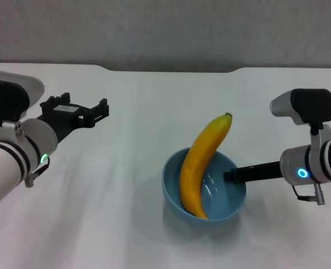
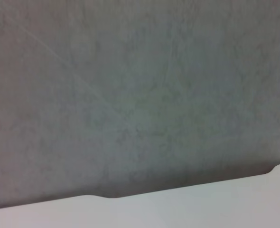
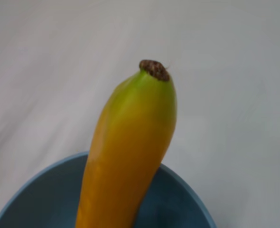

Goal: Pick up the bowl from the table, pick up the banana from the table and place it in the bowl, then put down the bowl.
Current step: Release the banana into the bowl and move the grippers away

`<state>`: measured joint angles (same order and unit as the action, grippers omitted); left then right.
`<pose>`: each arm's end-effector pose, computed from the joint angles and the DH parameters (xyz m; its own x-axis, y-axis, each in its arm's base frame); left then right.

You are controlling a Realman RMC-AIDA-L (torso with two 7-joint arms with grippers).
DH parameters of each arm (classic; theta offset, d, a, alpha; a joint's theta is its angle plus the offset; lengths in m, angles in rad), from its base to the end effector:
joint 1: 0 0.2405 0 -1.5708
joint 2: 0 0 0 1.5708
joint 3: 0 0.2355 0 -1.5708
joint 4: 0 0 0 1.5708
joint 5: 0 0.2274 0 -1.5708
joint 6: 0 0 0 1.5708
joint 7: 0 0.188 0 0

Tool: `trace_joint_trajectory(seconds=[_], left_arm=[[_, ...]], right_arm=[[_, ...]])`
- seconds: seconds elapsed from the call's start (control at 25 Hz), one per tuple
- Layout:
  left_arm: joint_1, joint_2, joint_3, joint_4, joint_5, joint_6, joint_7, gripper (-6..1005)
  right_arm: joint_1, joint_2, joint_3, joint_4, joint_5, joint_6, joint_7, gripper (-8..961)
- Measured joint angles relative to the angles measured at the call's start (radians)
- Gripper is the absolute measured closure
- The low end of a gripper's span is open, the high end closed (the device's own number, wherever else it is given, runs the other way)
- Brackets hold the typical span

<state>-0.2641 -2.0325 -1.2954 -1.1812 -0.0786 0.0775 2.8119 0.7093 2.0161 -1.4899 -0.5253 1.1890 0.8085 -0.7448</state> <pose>-0.2117 0.4340 -0.0336 0.7243 0.3299 0.6054 0.6870 -0.2713 -0.6741 0.2583 0.4129 -0.1086 0.4901 -0.8361 -0.2463 -0.8535 -0.4028 -0.3307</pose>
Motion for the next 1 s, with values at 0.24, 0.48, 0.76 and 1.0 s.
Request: trace_joint_trajectory(seconds=[0.24, 0.48, 0.76, 1.0], left_arm=[[0.0, 0.0, -0.001, 0.005, -0.003, 0.0, -0.002, 91], [0.002, 0.001, -0.002, 0.006, -0.004, 0.0, -0.003, 91], [0.002, 0.0, -0.002, 0.008, -0.003, 0.001, -0.005, 91], [0.002, 0.0, -0.002, 0.009, -0.004, 0.001, -0.005, 91]], right_arm=[[-0.003, 0.0, -0.001, 0.004, -0.001, -0.001, -0.004, 887], [-0.003, 0.0, -0.001, 0.026, -0.008, 0.003, -0.004, 885], [0.002, 0.001, -0.001, 0.032, -0.006, -0.011, -0.006, 883], [-0.002, 0.003, -0.001, 0.03, -0.008, -0.046, -0.014, 882]])
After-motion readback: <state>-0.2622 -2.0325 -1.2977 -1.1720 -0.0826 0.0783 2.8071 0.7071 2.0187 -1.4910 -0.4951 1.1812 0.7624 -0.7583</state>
